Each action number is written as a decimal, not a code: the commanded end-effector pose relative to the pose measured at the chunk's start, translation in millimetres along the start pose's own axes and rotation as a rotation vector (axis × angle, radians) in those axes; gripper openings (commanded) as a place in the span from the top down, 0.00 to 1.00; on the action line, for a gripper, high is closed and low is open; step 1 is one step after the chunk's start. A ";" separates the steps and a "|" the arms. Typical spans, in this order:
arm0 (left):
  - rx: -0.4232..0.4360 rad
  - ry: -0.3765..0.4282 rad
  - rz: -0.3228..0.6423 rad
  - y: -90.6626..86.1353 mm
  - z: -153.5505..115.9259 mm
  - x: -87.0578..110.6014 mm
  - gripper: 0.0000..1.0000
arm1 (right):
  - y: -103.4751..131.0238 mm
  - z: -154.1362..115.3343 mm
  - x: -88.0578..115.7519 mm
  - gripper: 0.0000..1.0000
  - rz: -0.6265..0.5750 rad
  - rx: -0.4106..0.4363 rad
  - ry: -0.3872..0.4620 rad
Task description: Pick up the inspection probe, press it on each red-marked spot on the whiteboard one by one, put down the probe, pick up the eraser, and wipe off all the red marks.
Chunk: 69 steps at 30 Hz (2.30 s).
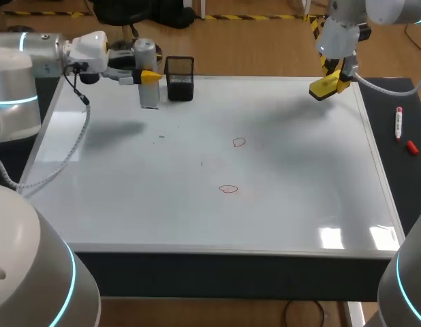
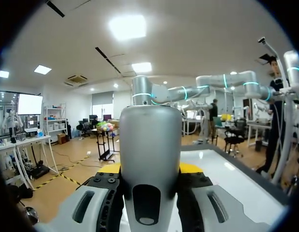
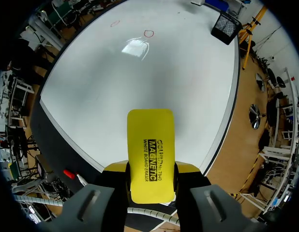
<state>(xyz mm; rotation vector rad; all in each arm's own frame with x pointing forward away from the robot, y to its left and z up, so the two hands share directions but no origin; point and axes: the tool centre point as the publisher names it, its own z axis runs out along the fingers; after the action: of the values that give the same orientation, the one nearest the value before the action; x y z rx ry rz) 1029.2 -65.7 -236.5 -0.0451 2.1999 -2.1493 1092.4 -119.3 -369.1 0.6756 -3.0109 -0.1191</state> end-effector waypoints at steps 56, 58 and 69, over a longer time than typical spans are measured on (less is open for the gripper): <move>0.018 -0.129 -0.016 2.2 -25.2 -3.3 1.00 | 90.2 11.7 5.8 1.00 -0.291 -0.013 0.043; 0.018 -0.129 -0.016 2.2 -25.2 -3.3 1.00 | 108.4 9.7 5.2 1.00 -0.341 -0.001 0.044; 0.018 -0.129 -0.016 2.2 -25.2 -3.3 1.00 | 200.6 7.8 5.1 1.00 -0.563 0.021 0.008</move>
<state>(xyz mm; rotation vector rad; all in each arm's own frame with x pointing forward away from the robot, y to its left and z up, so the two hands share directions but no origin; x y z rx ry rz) 1032.0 -39.7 -238.9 -0.1942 2.1190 -2.1139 1015.5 48.9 -360.8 1.4676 -2.6978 -0.1806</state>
